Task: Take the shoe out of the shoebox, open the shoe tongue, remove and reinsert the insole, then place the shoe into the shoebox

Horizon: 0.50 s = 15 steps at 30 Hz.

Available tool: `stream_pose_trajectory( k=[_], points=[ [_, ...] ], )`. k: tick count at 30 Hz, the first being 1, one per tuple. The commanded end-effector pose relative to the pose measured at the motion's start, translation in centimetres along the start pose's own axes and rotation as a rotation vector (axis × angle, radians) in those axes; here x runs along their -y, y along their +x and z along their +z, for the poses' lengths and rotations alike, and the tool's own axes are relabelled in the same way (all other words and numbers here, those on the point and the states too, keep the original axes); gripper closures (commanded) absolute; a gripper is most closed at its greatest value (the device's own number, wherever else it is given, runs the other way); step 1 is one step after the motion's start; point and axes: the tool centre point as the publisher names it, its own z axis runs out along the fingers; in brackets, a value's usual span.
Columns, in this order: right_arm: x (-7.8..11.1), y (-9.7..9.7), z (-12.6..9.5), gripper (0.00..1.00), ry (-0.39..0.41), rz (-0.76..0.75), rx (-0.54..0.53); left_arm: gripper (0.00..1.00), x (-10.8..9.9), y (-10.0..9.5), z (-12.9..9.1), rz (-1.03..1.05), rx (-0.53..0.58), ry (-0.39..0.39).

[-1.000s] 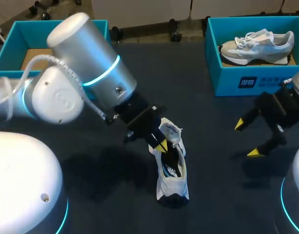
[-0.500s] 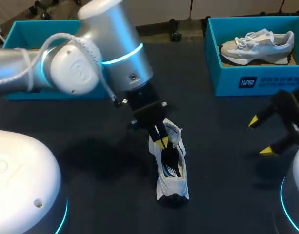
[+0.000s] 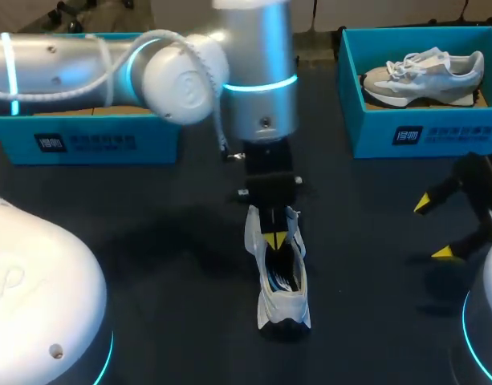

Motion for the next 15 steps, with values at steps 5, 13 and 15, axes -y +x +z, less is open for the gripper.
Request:
stream_pose_trajectory(
  k=[5,13,15],
  points=[
    [0.0,0.1,0.0,0.0,0.003,0.0,0.003,1.0,0.0,-0.5,2.2,0.057,-0.296,0.0],
    [0.0,0.1,0.0,0.0,0.003,0.0,0.003,1.0,0.2,0.6,4.1,0.118,-0.352,0.006],
    [0.0,0.1,0.0,0.0,0.003,0.0,0.003,1.0,0.2,0.7,4.6,0.13,-0.353,0.006]
  ],
)
